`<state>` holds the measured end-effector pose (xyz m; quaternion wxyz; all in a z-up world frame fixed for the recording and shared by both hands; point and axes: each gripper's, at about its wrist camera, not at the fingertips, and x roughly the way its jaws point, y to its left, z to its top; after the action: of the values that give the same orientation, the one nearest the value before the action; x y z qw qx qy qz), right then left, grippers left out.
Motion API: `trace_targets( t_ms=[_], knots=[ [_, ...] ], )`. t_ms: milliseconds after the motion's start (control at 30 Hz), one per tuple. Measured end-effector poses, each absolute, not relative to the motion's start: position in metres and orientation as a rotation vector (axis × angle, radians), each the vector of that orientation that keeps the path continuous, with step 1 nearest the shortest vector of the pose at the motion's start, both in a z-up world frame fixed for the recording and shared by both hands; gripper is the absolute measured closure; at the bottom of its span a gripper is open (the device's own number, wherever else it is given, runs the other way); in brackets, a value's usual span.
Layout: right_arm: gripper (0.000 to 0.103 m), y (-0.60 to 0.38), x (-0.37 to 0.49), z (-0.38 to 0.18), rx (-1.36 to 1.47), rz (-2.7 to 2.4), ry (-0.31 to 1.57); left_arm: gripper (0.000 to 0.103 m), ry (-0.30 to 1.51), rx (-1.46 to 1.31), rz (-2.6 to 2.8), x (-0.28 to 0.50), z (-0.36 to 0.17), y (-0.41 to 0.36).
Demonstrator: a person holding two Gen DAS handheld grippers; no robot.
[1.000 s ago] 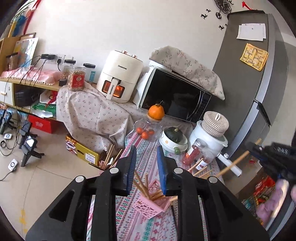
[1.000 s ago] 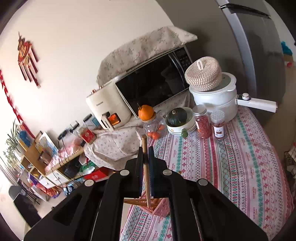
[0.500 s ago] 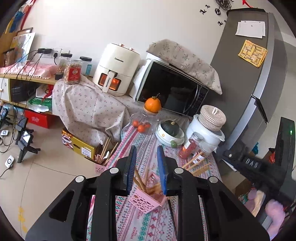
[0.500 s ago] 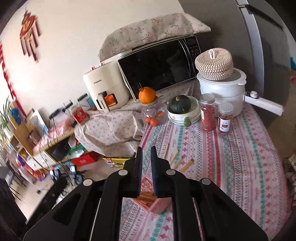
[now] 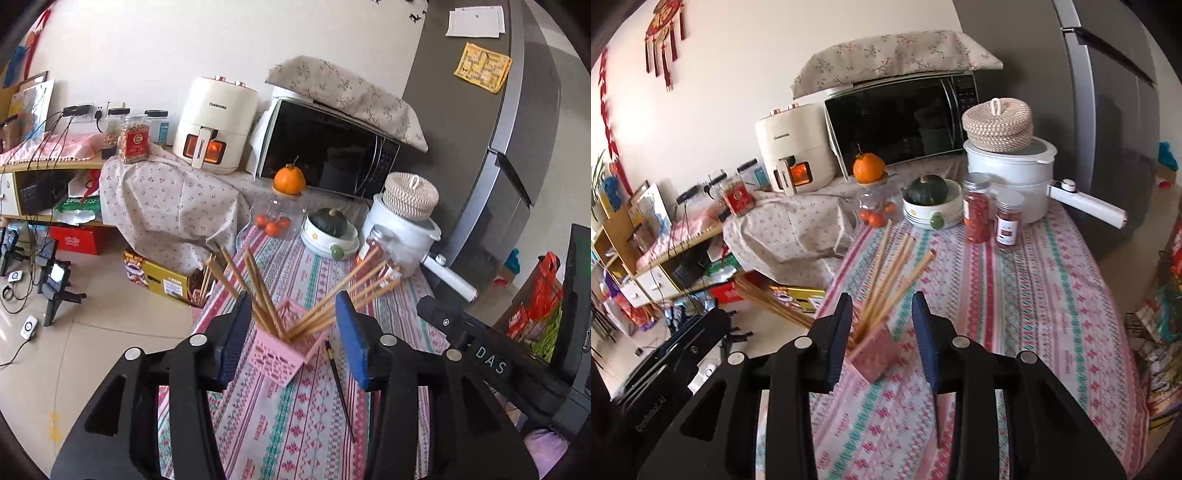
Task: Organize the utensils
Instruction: 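Withdraw both open tools from the holder toward the remaining chopsticks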
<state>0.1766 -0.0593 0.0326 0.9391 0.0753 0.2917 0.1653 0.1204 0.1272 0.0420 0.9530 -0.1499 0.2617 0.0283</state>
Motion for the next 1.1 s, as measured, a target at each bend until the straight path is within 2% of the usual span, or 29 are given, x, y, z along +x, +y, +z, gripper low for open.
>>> trace_targets(
  t_ms=[167,367,733,867,933,1000,1100],
  knots=[
    [0.058,-0.069,0.163,0.023,0.146,0.318,0.598,0.057,0.566,-0.286,0.066,0.109,0.030,0.118],
    [0.048,-0.079,0.145,0.005,0.130,0.293,0.618,0.046,0.599,-0.291,0.069,0.097,0.016,0.114],
    [0.032,-0.100,0.121,-0.027,0.132,0.194,0.652,0.035,0.640,-0.263,0.079,0.074,-0.001,0.104],
    [0.027,-0.106,0.115,-0.034,0.133,0.177,0.667,0.026,0.650,-0.266,0.084,0.069,-0.006,0.102],
    [0.022,-0.108,0.113,-0.037,0.138,0.173,0.674,0.022,0.661,-0.265,0.080,0.068,-0.007,0.102],
    [0.015,-0.112,0.111,-0.041,0.150,0.171,0.683,0.013,0.674,-0.258,0.080,0.066,-0.010,0.100],
    [0.008,-0.123,0.109,-0.049,0.175,0.154,0.704,0.007,0.682,-0.256,0.102,0.066,-0.014,0.100]
  ],
)
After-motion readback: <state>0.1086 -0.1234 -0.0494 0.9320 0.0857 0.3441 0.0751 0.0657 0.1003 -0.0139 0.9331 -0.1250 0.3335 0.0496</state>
